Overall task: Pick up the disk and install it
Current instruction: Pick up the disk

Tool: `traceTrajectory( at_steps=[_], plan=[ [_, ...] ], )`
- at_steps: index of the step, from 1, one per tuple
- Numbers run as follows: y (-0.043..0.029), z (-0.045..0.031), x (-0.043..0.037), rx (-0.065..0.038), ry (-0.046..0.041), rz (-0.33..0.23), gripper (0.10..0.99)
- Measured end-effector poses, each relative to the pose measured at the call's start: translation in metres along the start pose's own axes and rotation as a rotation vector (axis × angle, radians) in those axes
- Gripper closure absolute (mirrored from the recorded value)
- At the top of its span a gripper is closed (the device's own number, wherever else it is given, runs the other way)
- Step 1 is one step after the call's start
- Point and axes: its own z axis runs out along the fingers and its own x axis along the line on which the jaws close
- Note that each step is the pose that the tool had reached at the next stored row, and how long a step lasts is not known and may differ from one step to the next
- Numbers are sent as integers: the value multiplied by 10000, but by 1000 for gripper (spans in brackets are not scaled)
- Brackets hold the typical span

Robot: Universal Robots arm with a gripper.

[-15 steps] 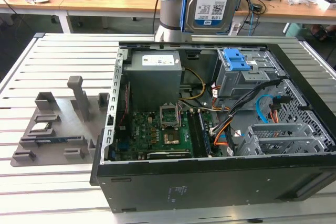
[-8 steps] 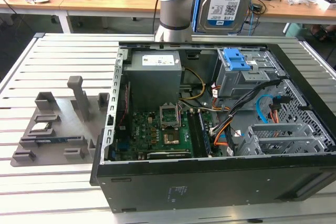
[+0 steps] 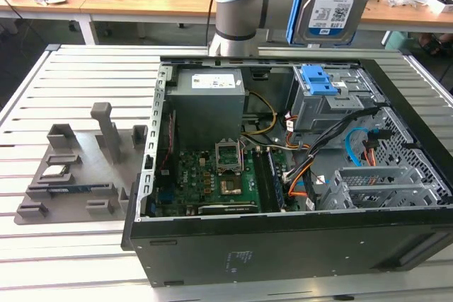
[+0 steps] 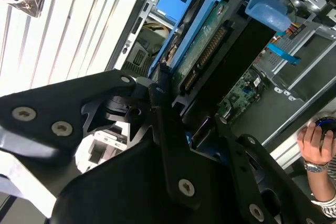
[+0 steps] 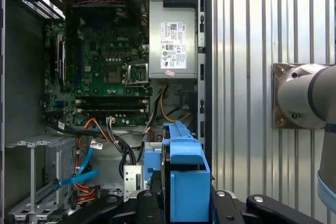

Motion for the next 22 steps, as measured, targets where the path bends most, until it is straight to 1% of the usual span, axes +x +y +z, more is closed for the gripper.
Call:
traceTrajectory(
  at_steps=[2, 4, 5, 13, 14, 17, 20, 21, 22],
  plan=[
    [-65, -2, 0, -1, -1, -1, 722],
    [-147, -4, 0, -1, -1, -1, 722],
    [-168, -4, 0, -1, -1, -1, 722],
    [-182, -6, 8, -2, 3, 0, 722],
    [-182, -6, 24, -2, 2, 1, 722],
    [-182, -5, 113, -2, 1, 0, 722],
    [-182, -5, 176, -2, 0, 0, 722],
    [-182, -5, 236, -2, 1, 0, 722],
    [-182, -5, 268, -2, 0, 0, 722]
  ],
)
